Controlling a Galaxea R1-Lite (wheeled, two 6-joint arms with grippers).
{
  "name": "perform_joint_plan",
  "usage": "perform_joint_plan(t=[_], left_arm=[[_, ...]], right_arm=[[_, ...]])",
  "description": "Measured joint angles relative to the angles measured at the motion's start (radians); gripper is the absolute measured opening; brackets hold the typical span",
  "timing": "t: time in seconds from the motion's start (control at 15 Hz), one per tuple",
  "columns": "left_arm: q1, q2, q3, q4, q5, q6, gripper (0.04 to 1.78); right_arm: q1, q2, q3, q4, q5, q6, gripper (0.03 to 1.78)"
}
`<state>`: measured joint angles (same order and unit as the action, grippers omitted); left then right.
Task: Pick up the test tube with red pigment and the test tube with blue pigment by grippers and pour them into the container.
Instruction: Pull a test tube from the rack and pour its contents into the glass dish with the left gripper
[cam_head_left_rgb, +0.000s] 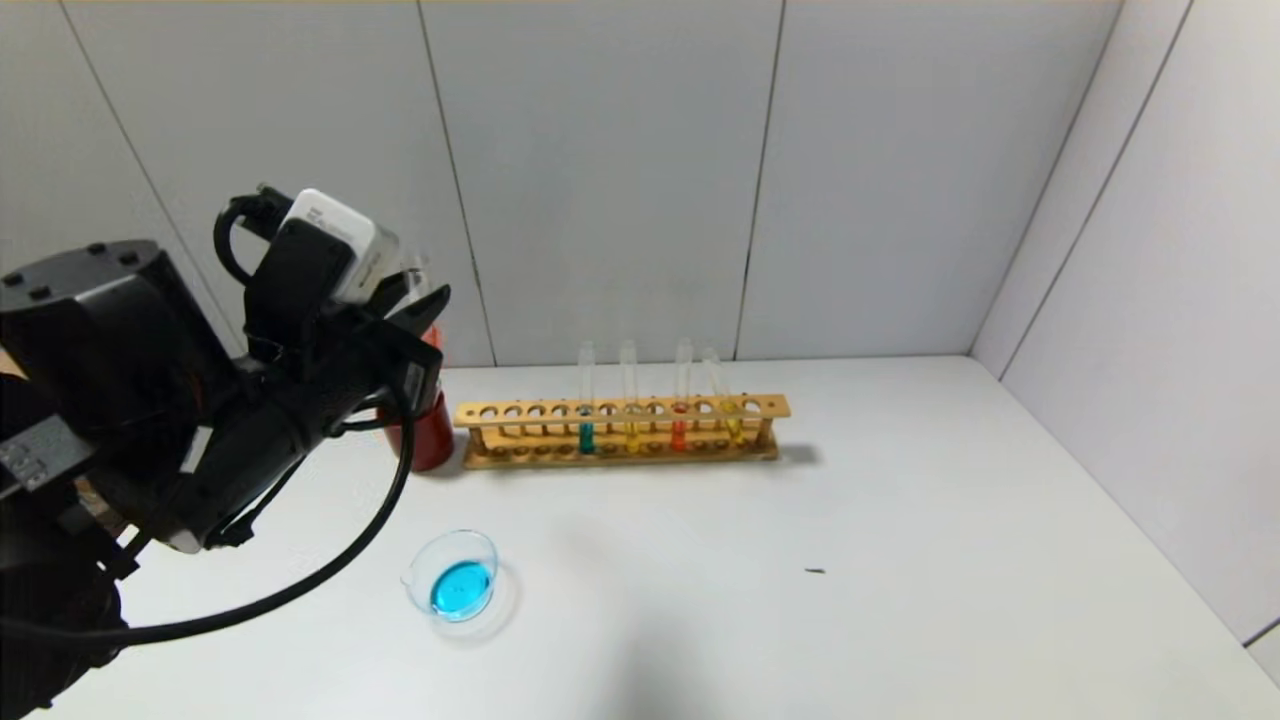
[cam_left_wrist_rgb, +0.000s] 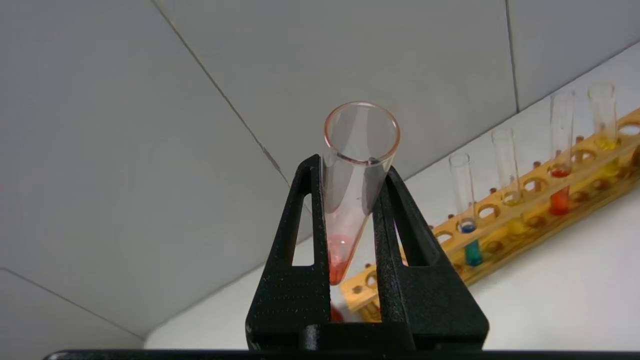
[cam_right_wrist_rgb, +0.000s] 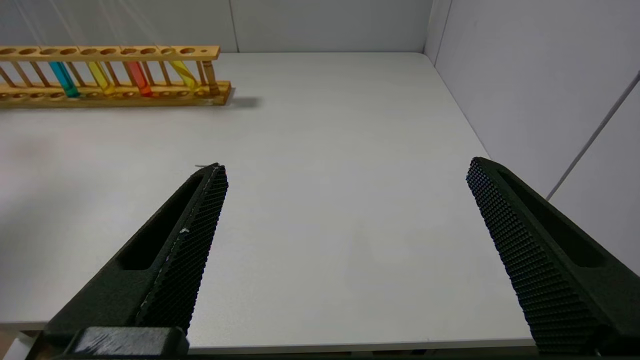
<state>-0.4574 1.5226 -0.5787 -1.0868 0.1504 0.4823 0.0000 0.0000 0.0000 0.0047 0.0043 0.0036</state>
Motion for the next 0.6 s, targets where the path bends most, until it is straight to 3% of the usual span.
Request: perform_joint_plan(t=[0.33,0.6], left_arm=[[0.129,-0.008,0.184,-0.173,-0.197,0.226,0.30],[0.179,-0.003,0.237,-0.186,-0.276,0.304,0.30]], right_arm=[[0.000,0.000,0.000,0.000,0.000,0.000,1.75],[0.000,0.000,0.000,0.000,0.000,0.000,1.75]])
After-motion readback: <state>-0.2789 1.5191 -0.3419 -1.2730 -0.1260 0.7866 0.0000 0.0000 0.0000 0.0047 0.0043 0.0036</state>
